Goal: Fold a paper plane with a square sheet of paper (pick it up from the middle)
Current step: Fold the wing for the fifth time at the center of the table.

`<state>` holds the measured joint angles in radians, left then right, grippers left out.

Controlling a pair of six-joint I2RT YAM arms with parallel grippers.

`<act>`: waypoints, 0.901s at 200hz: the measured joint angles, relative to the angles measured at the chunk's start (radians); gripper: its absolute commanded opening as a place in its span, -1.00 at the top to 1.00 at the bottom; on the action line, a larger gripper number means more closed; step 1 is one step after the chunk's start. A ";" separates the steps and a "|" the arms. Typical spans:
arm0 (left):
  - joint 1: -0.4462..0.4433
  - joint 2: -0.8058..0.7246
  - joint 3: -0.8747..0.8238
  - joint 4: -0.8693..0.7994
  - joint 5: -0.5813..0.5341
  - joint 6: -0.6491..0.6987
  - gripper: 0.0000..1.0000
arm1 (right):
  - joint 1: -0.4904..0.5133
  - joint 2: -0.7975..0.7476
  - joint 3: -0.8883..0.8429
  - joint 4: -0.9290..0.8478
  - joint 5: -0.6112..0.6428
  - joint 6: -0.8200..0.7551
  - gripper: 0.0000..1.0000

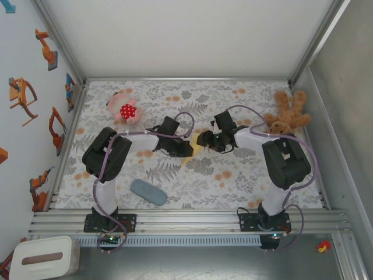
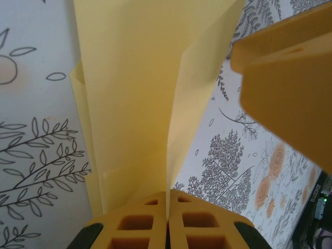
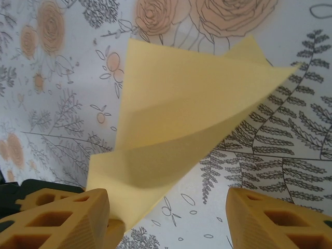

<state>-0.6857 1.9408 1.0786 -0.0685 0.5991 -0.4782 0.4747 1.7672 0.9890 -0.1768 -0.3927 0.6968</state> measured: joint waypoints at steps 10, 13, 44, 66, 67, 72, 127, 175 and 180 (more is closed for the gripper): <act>0.001 0.000 -0.003 0.013 0.003 -0.008 0.85 | 0.003 0.002 0.002 -0.003 0.003 -0.002 -0.16; 0.002 0.000 -0.005 0.019 0.005 -0.010 0.85 | 0.004 0.002 0.002 -0.003 0.003 -0.003 -0.16; 0.013 0.000 -0.040 0.075 0.024 -0.041 0.85 | 0.009 0.016 0.013 -0.015 0.006 -0.011 -0.13; 0.018 0.000 -0.064 0.112 0.037 -0.064 0.84 | 0.011 0.047 0.037 -0.023 0.010 -0.016 -0.13; 0.018 0.000 -0.065 0.113 0.038 -0.065 0.84 | 0.011 0.048 0.038 -0.024 0.010 -0.016 -0.13; 0.019 0.000 -0.070 0.124 0.042 -0.070 0.84 | 0.011 0.055 0.043 -0.026 0.013 -0.017 -0.13; 0.021 0.015 -0.107 0.222 0.074 -0.121 0.80 | 0.026 0.100 0.114 -0.084 0.047 -0.024 -0.08; 0.026 0.016 -0.119 0.257 0.087 -0.137 0.69 | 0.047 0.133 0.182 -0.179 0.109 -0.040 -0.02; 0.026 0.015 -0.119 0.259 0.090 -0.138 0.66 | 0.050 0.136 0.187 -0.187 0.118 -0.042 -0.02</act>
<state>-0.6601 1.9556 0.9592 0.1902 0.6895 -0.6167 0.5251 1.9034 1.1763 -0.3634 -0.2749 0.6552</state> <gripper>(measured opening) 0.150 0.511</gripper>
